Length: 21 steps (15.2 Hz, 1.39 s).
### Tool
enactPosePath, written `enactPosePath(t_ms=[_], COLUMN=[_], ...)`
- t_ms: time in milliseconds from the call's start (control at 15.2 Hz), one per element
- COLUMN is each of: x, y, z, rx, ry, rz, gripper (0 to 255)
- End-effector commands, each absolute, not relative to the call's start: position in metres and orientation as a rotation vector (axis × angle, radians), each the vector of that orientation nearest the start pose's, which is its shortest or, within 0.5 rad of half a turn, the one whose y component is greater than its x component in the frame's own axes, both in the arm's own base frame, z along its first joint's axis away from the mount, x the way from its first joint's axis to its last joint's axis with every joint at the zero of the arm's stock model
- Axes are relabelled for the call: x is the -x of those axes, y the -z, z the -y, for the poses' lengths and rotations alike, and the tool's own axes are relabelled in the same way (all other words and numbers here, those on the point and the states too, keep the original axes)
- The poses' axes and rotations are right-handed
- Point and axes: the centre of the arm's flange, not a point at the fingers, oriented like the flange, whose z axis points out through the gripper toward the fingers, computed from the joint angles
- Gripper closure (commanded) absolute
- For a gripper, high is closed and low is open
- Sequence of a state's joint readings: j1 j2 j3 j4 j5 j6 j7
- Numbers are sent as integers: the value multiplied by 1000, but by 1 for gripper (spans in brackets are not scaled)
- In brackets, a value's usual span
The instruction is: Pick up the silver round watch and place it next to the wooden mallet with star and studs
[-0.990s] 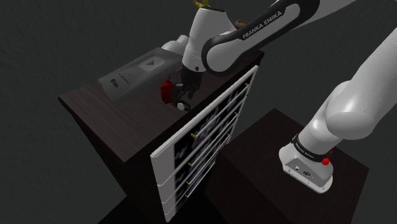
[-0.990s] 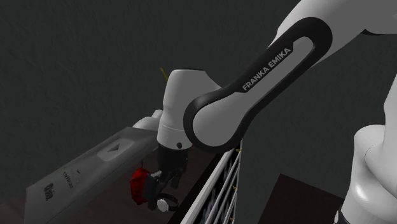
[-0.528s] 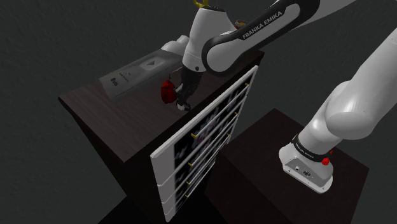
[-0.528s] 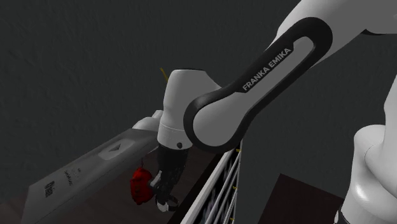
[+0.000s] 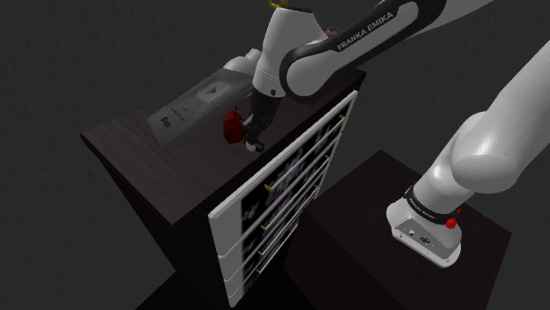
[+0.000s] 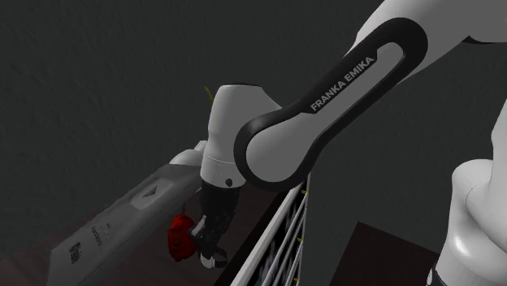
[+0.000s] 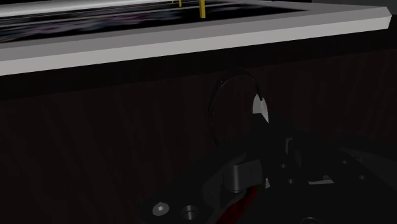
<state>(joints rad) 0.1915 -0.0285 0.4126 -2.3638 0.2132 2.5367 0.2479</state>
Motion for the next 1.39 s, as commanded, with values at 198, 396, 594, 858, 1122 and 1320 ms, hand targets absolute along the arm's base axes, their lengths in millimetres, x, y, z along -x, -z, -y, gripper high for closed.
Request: enactPosePath(t_ms=[198,396,594,858,1122,1320], x=[-424,-424,-424,-424,-424,-424], y=[-379,-395,-411,-432,-453,-469], z=[-291,-291,-291,-291,-291,-291], rx=[2926,2926,2926,2926,2926,2926], ry=[182,182,182,182,182,182], rz=[284,284,284,284,284,284], gripper=[255,255,255,255,255,255])
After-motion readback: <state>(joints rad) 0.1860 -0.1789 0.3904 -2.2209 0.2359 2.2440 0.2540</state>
